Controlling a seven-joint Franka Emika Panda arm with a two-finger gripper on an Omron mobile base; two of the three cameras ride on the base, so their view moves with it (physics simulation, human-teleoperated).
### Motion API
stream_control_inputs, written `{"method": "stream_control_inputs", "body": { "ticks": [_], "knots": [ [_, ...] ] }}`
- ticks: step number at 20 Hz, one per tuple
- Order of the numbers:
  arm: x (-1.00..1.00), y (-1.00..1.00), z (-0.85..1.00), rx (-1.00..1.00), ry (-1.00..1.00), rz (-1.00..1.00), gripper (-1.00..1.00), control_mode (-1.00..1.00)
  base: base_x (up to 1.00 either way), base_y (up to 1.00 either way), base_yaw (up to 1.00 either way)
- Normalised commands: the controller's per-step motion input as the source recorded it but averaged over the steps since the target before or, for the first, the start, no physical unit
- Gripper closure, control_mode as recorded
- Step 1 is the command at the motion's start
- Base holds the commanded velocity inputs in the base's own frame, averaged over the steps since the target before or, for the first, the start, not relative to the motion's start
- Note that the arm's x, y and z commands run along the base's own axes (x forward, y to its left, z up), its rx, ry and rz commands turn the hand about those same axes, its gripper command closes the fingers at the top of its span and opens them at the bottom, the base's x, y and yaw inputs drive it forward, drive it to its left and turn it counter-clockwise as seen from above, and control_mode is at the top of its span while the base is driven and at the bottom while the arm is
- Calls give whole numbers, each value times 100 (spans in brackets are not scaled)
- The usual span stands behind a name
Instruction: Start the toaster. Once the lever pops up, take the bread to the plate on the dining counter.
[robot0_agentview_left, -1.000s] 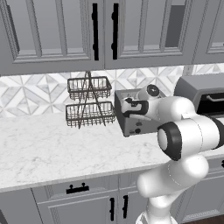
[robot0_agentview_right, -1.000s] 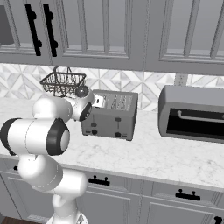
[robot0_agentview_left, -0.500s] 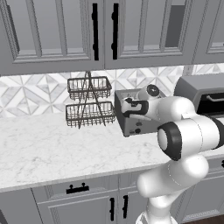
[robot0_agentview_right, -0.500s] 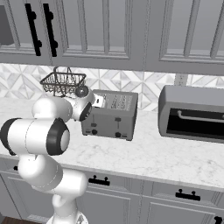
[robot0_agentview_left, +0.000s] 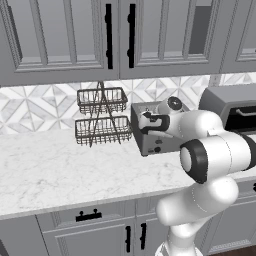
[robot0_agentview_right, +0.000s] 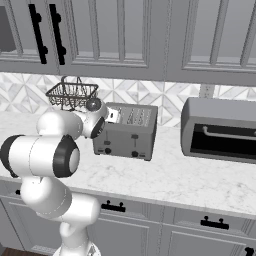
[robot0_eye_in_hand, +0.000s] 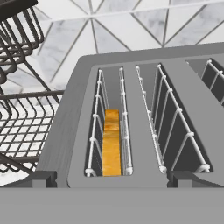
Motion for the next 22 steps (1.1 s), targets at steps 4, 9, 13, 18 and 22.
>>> {"method": "stream_control_inputs", "body": {
  "ticks": [4, 9, 13, 18, 22],
  "knots": [
    [0, 0, 0, 0, 0, 0, -100, -100, 0, 0, 0],
    [0, 0, 0, 0, 0, 0, -100, -100, 0, 0, 0],
    [0, 0, 0, 0, 0, 0, -100, -100, 0, 0, 0],
    [0, 0, 0, 0, 0, 0, -100, -100, 0, 0, 0],
    [0, 0, 0, 0, 0, 0, -100, -100, 0, 0, 0]
  ]
}}
